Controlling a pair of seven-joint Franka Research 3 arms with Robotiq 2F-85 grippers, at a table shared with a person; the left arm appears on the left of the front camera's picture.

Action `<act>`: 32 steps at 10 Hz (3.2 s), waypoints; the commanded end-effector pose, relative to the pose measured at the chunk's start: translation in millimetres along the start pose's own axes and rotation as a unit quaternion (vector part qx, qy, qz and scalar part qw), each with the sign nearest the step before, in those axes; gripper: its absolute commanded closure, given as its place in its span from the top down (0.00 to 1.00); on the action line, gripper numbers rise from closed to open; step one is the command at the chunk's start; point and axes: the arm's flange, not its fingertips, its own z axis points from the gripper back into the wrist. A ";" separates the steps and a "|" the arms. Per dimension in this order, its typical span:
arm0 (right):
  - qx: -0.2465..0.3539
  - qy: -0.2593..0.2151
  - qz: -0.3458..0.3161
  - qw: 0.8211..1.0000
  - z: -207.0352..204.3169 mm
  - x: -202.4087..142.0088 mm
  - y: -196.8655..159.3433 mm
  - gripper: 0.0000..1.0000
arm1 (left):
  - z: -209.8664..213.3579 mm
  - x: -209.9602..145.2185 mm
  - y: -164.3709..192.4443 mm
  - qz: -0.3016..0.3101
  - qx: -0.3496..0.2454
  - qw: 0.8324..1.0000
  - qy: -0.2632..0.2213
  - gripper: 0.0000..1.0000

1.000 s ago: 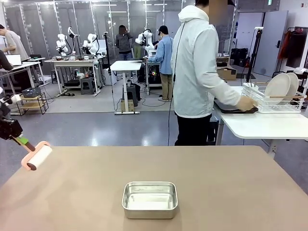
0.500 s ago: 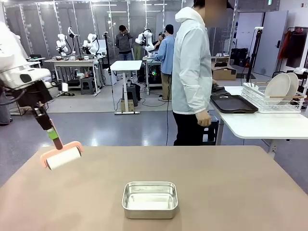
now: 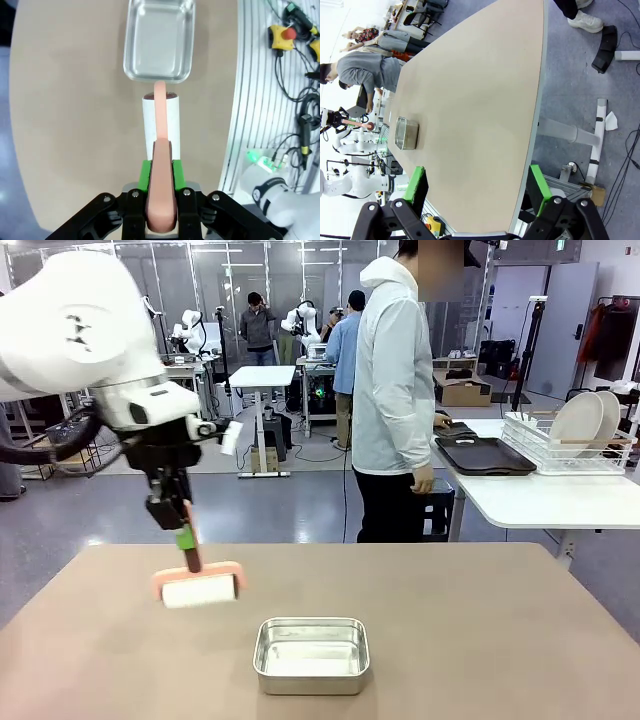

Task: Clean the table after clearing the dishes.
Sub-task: Place the Lint Roller back on top of the Airtight Container.

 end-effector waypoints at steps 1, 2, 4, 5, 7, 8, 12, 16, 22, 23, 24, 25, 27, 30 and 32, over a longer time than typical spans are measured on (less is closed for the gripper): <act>-0.007 0.001 0.003 1.000 -0.8 -4.9 4.2 1.00 | -0.9 33.8 16.6 -0.030 -0.025 0.999 -0.010 0.20; -0.007 0.001 0.003 1.000 -0.8 -4.9 4.2 1.00 | -6.7 55.4 18.3 -0.040 -0.014 0.999 0.008 0.20; -0.007 0.001 0.003 1.000 -0.8 -4.9 4.2 1.00 | -22.7 92.5 21.3 -0.058 -0.050 0.997 0.002 0.20; -0.007 0.001 0.003 1.000 -0.8 -4.9 4.2 1.00 | -31.0 107.5 24.3 -0.054 -0.059 0.997 0.003 0.20; -0.007 0.001 0.003 1.000 -0.8 -4.9 4.2 1.00 | -54.9 127.2 20.9 -0.035 -0.031 0.999 0.016 0.20; -0.007 0.001 0.003 1.000 -0.8 -4.9 4.2 1.00 | -67.6 130.0 21.1 -0.037 -0.042 0.998 0.018 0.20; -0.007 0.001 0.003 1.000 -0.8 -4.9 4.2 1.00 | -64.0 129.2 20.5 -0.042 -0.052 0.998 0.010 0.20; -0.007 0.001 0.003 1.000 -0.8 -4.9 4.2 1.00 | -87.4 139.0 26.8 -0.028 -0.039 0.998 0.042 0.20; -0.007 0.001 0.003 1.000 -0.8 -4.9 4.2 1.00 | -133.3 149.3 55.6 -0.021 -0.054 0.998 0.038 0.20; -0.007 0.001 0.003 1.000 -0.8 -4.9 4.2 1.00 | -146.6 149.7 62.0 -0.019 -0.061 0.997 0.042 0.20; -0.007 0.001 0.003 1.000 -0.8 -4.9 4.2 1.00 | -156.8 148.4 66.4 -0.019 -0.062 0.997 0.036 0.20; -0.007 0.001 0.003 1.000 -0.8 -4.9 4.2 1.00 | -167.1 146.0 70.3 -0.020 -0.059 0.998 0.032 0.20; -0.007 0.001 0.003 1.000 -0.8 -4.9 4.2 1.00 | -184.3 141.7 78.0 -0.023 -0.052 0.997 0.045 0.20; -0.007 0.001 0.003 1.000 -0.8 -4.9 4.2 1.00 | -201.5 140.2 89.9 -0.028 -0.070 0.996 0.047 0.20; -0.007 0.001 0.003 1.000 -0.8 -4.9 4.2 1.00 | -198.9 138.4 89.7 -0.028 -0.072 0.996 0.045 0.20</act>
